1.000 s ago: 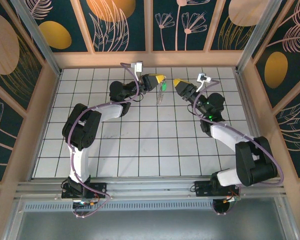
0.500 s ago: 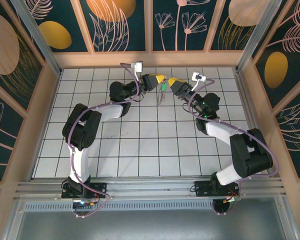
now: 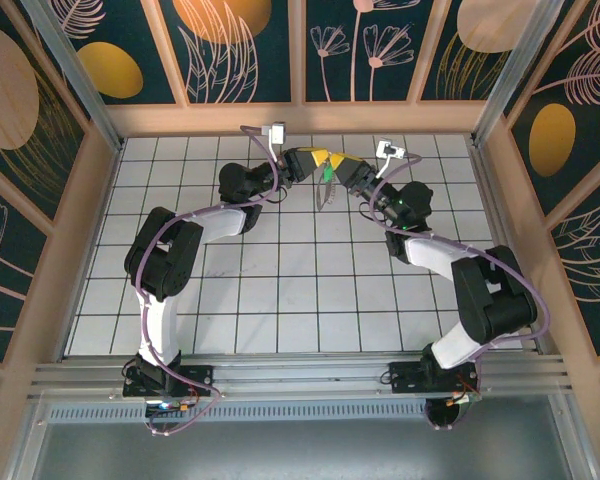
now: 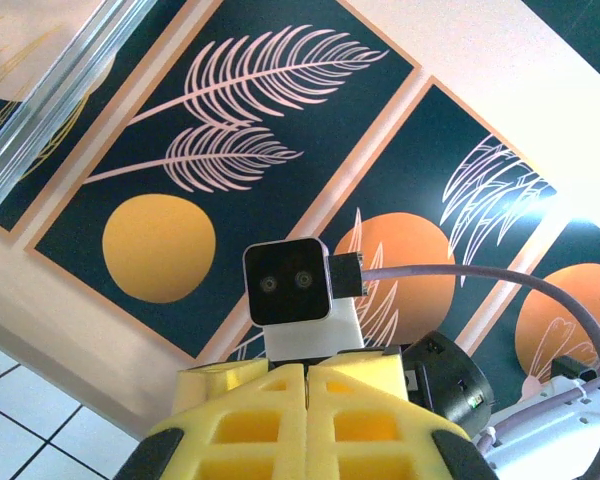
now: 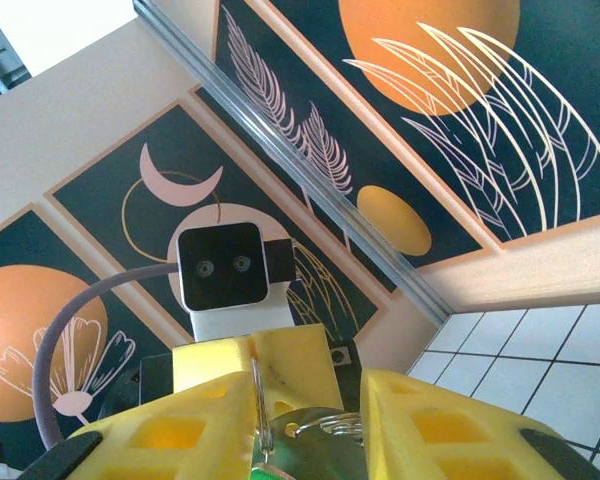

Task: Put the keys on the keyring

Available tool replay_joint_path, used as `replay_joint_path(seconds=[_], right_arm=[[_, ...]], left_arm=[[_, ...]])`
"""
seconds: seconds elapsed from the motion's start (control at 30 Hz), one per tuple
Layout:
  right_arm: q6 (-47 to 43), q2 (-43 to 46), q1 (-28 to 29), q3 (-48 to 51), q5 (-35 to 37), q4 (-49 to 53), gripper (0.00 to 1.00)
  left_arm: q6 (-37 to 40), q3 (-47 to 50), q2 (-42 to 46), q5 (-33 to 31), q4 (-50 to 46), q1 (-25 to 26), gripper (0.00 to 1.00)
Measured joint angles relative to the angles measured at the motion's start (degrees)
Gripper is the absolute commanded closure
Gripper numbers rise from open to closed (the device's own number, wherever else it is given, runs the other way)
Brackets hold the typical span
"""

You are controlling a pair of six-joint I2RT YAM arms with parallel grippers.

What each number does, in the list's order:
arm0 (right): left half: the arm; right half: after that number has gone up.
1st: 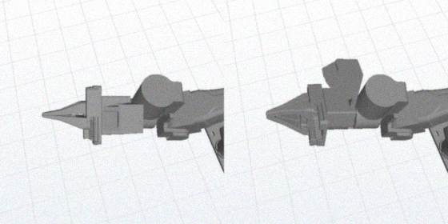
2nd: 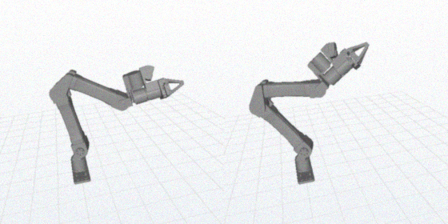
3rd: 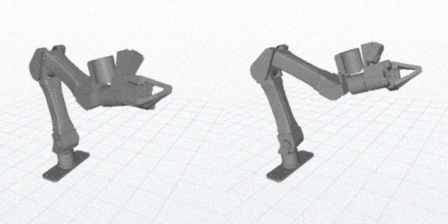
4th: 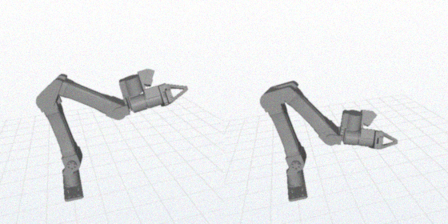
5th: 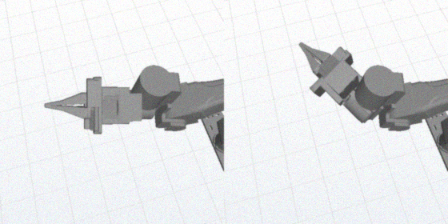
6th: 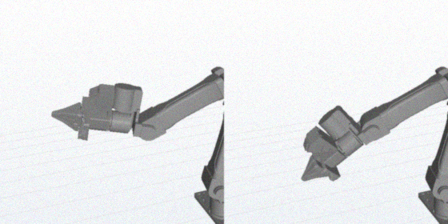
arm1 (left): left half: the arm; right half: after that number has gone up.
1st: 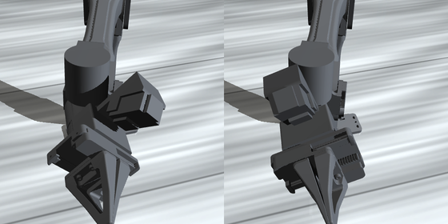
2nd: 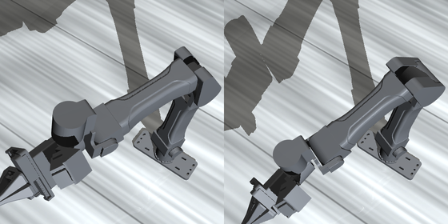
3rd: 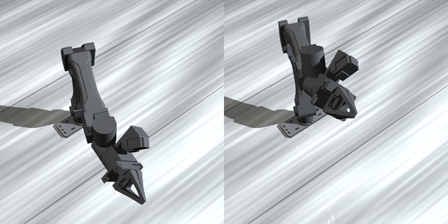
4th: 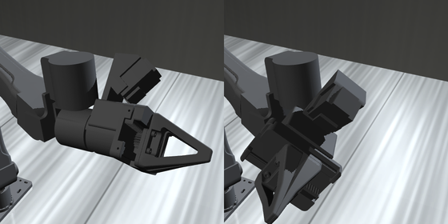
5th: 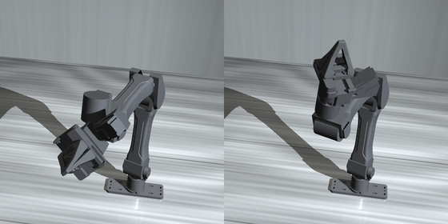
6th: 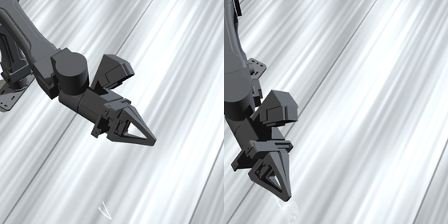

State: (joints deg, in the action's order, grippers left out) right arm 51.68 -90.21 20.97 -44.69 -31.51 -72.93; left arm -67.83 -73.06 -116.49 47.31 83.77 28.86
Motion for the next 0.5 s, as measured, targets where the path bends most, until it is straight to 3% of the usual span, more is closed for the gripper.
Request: replay_joint_path(seconds=[0.23,0.43,0.5], right_arm=[[1.5,-1.8,0.4,-1.1,-0.5,-2.1,0.75],[2.5,-2.8,0.5,-2.7,-1.5,-3.4,1.00],[2.6,-3.3,0.5,-3.2,-1.9,-3.6,1.00]], left_arm=[[0.0,0.0,0.0,-0.4,0.0,0.0,1.00],[-0.2,0.0,0.0,-1.8,-0.1,-0.2,1.00],[-0.3,0.0,0.0,-2.0,0.0,-0.3,1.00]])
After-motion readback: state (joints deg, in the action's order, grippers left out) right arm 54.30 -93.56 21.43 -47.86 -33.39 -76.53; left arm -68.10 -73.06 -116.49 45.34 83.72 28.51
